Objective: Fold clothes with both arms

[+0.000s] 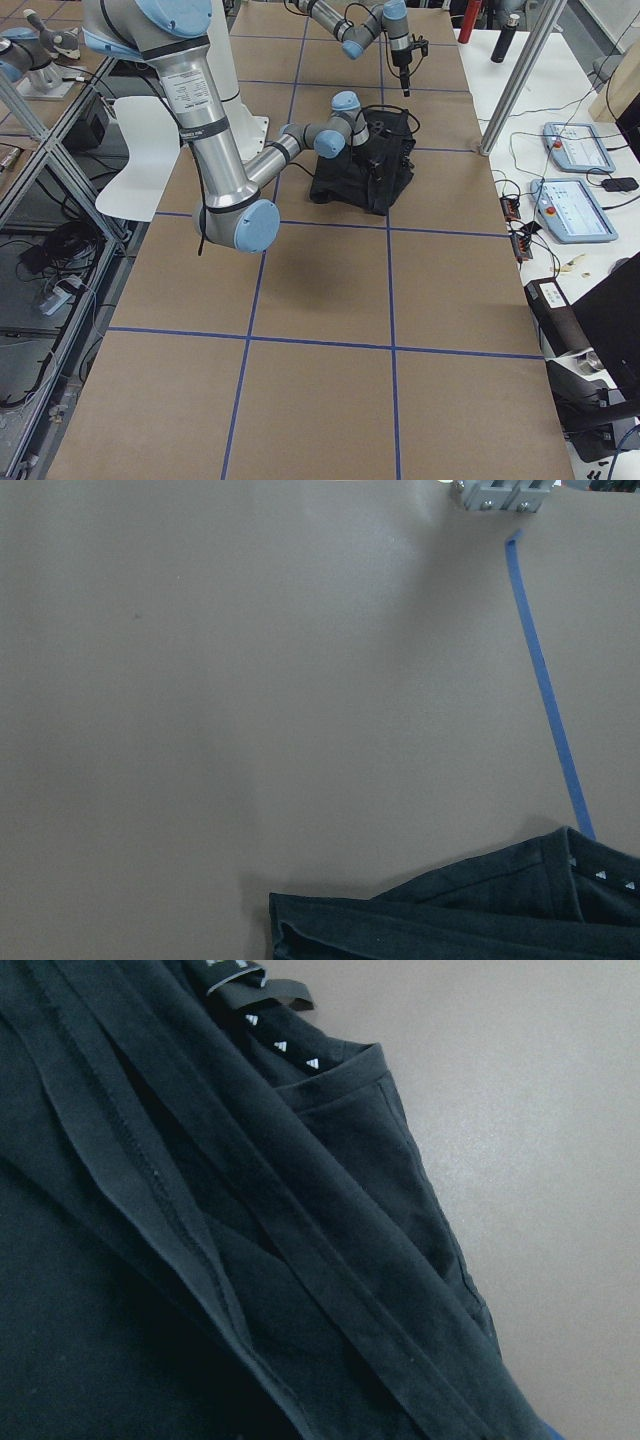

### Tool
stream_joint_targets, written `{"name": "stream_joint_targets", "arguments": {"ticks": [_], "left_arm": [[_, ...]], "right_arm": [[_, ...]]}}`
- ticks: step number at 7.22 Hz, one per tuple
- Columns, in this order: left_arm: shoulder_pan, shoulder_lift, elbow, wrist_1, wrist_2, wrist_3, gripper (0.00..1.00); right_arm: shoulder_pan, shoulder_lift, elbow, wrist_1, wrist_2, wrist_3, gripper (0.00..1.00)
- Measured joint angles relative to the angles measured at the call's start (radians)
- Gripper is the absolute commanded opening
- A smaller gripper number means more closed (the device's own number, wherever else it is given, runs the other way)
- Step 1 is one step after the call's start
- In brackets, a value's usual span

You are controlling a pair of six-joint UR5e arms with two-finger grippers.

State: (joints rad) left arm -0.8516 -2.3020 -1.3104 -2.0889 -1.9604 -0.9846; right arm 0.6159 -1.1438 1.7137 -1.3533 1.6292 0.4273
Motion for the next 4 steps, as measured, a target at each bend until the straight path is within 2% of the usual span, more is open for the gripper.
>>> {"name": "stream_joint_targets", "arguments": {"ticks": [1,2,4], "left_arm": [[-0.001,0.002,-0.004,0.001,0.000,0.000,1.00],[-0.001,0.005,-0.010,0.001,0.000,0.000,1.00],[-0.001,0.008,-0.015,0.001,0.000,0.000,1.00]], "right_arm": [[-0.009,-0.019,0.015,0.000,-0.007,-0.027,0.50],[-0.015,-0.030,0.022,0.000,-0.012,-0.039,0.43],[-0.034,-0.033,0.019,0.000,-0.027,-0.049,0.36]]}}
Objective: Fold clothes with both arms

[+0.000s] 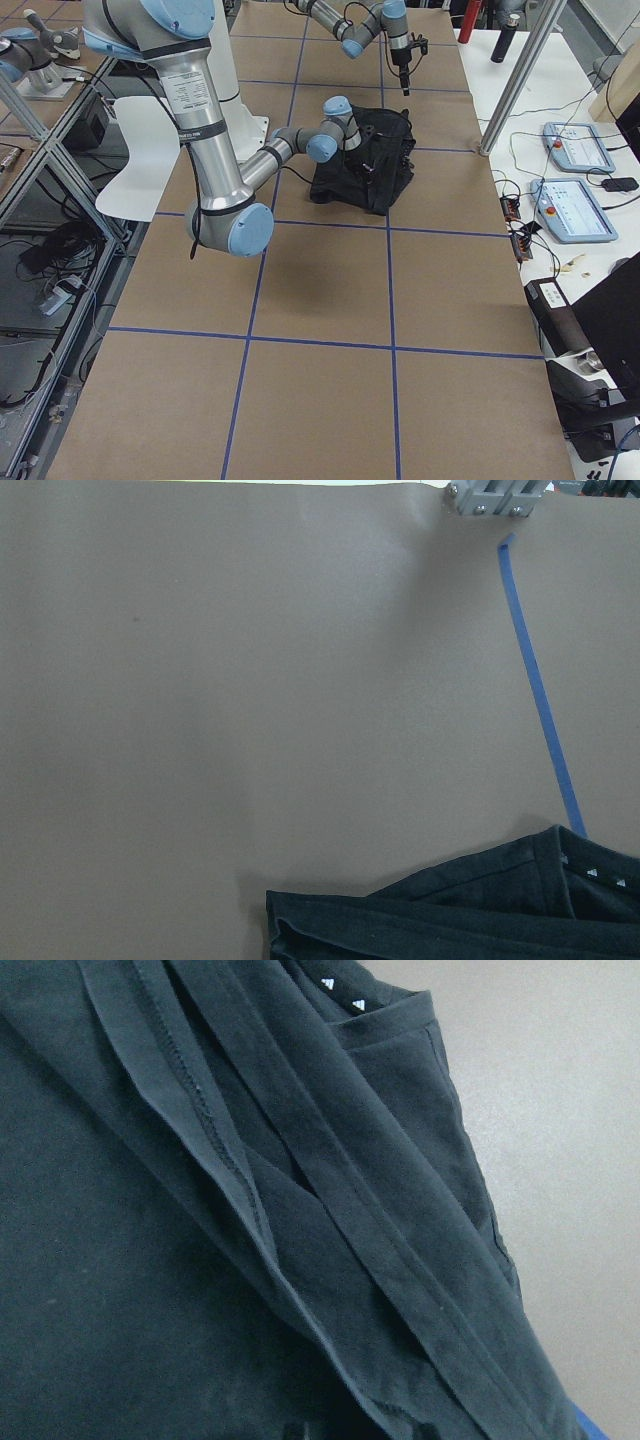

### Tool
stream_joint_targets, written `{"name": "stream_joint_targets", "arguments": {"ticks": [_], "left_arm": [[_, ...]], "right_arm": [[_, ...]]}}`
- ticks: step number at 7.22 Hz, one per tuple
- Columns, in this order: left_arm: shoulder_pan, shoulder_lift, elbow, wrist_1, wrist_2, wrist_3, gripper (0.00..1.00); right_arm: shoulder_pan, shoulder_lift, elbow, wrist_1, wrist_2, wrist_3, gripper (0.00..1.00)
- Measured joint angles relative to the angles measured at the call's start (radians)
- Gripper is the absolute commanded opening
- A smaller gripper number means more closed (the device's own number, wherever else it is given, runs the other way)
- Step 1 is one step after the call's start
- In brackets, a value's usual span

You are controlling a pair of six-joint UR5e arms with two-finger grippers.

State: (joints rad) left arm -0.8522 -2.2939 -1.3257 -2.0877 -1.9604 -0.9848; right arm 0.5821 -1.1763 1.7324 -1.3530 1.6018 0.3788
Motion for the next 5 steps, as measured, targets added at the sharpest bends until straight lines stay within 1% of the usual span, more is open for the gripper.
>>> {"name": "stream_joint_targets", "arguments": {"ticks": [1,4,5], "left_arm": [[0.000,0.002,-0.001,0.000,0.000,0.000,1.00],[0.000,0.006,-0.001,0.000,0.000,0.000,1.00],[0.001,0.006,-0.001,0.000,0.000,0.000,1.00]], "right_arm": [[-0.004,0.002,-0.003,0.000,-0.003,-0.006,0.33],[0.001,0.005,-0.006,0.000,-0.005,-0.040,0.33],[0.008,0.005,-0.007,0.000,-0.004,-0.057,0.37]]}}
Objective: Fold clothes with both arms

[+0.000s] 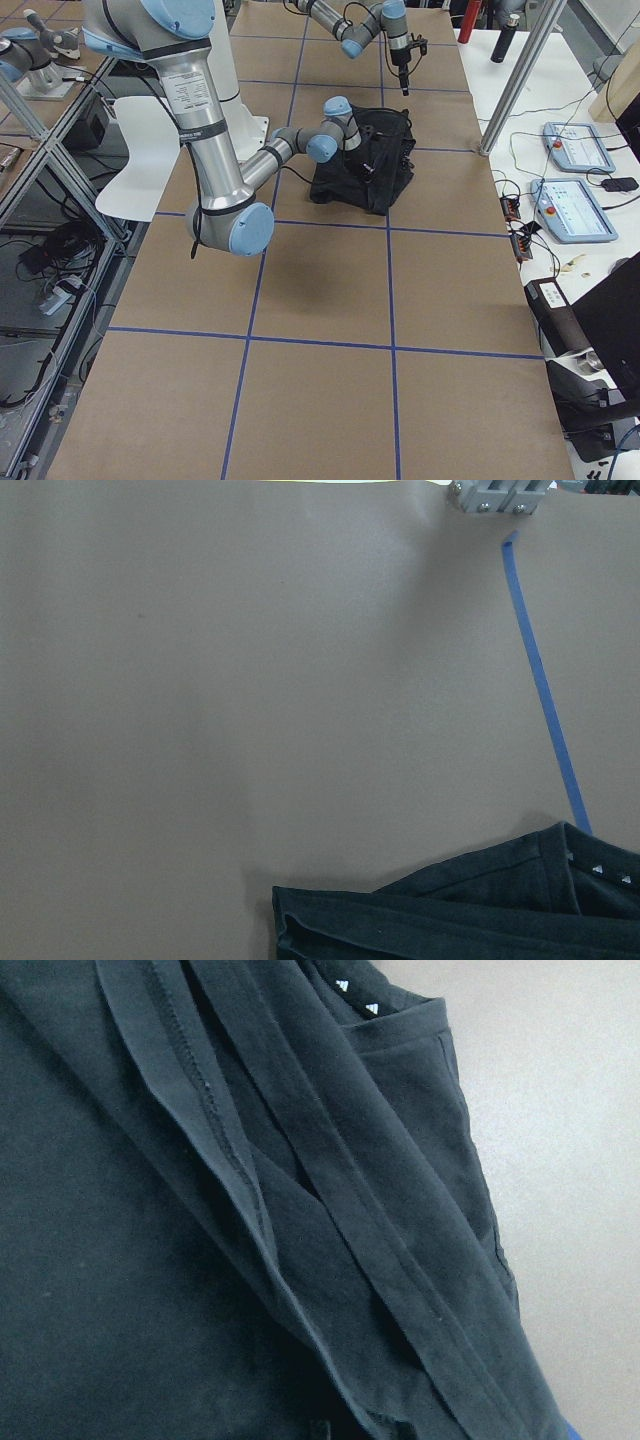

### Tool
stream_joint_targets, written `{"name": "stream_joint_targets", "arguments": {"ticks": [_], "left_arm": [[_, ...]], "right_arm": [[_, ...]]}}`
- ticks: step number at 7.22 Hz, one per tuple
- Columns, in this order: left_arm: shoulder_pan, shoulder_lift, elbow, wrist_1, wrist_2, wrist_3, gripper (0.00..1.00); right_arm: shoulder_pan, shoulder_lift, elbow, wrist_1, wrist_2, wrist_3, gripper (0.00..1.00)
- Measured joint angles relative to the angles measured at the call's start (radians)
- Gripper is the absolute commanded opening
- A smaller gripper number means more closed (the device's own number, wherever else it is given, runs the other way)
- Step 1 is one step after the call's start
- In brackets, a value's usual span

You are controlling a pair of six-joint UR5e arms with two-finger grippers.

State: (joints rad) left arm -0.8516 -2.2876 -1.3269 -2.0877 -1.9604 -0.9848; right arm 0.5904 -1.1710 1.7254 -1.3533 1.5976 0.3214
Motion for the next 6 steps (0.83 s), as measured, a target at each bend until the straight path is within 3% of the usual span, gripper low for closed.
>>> {"name": "stream_joint_targets", "arguments": {"ticks": [3,6], "left_arm": [[0.000,0.000,0.000,0.000,0.000,0.000,1.00],[0.000,-0.001,0.000,0.000,0.000,0.000,1.00]], "right_arm": [[0.007,0.001,-0.005,-0.001,0.002,-0.027,0.48],[-0.002,0.003,-0.007,-0.003,0.008,-0.028,0.36]]}}
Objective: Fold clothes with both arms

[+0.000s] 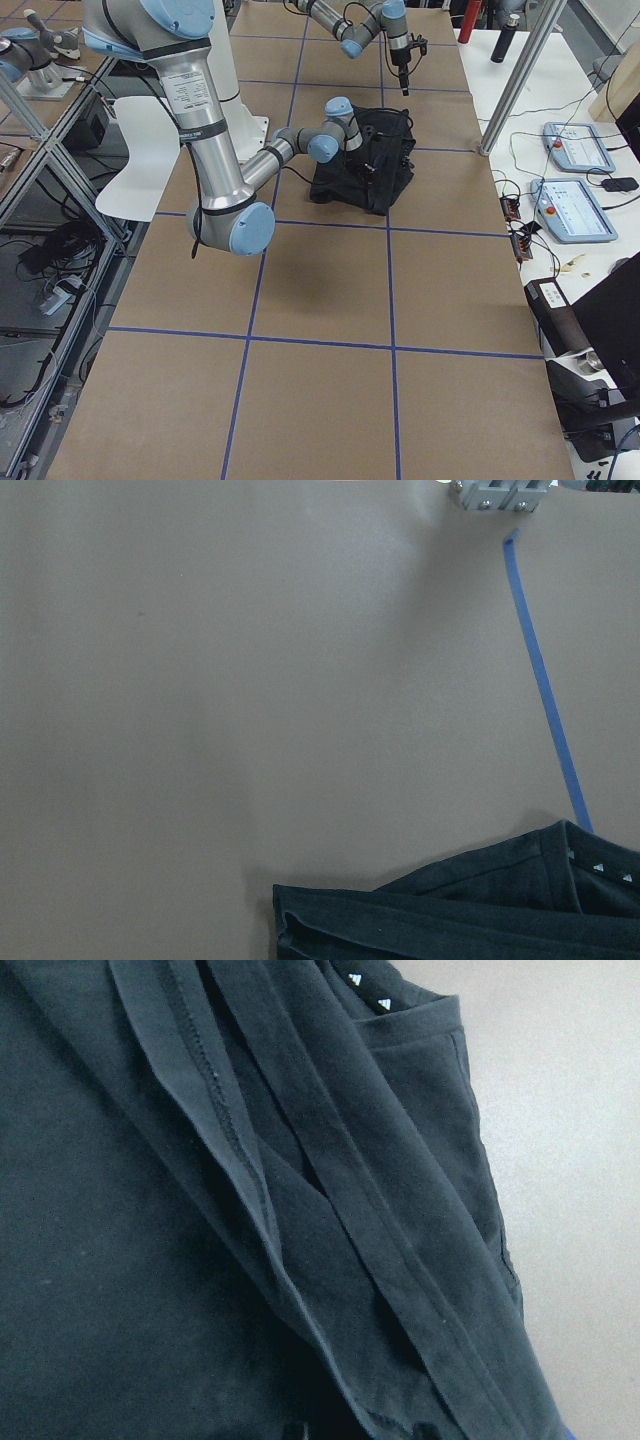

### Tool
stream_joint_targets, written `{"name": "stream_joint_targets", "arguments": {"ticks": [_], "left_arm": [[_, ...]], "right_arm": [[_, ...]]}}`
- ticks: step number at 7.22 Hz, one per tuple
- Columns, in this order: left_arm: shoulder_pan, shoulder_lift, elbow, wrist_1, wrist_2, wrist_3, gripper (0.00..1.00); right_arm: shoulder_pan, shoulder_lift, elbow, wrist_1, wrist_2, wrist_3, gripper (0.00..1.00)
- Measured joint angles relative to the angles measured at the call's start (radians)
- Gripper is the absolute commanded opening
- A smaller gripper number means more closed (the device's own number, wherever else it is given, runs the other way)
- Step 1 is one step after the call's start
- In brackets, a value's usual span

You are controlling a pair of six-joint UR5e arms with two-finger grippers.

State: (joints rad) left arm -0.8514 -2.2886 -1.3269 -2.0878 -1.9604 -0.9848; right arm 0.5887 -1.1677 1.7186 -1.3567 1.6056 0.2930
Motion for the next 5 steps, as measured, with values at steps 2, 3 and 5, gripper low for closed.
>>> {"name": "stream_joint_targets", "arguments": {"ticks": [2,3,5], "left_arm": [[0.000,0.000,0.000,0.000,0.000,0.001,1.00],[0.000,0.000,0.000,0.000,0.000,0.000,1.00],[0.000,0.001,0.000,0.000,0.000,0.000,1.00]], "right_arm": [[-0.003,0.000,-0.003,-0.004,0.003,-0.002,0.19],[-0.003,0.000,-0.003,-0.005,0.003,-0.009,0.00],[0.009,0.003,-0.003,-0.005,0.007,-0.018,0.00]]}}
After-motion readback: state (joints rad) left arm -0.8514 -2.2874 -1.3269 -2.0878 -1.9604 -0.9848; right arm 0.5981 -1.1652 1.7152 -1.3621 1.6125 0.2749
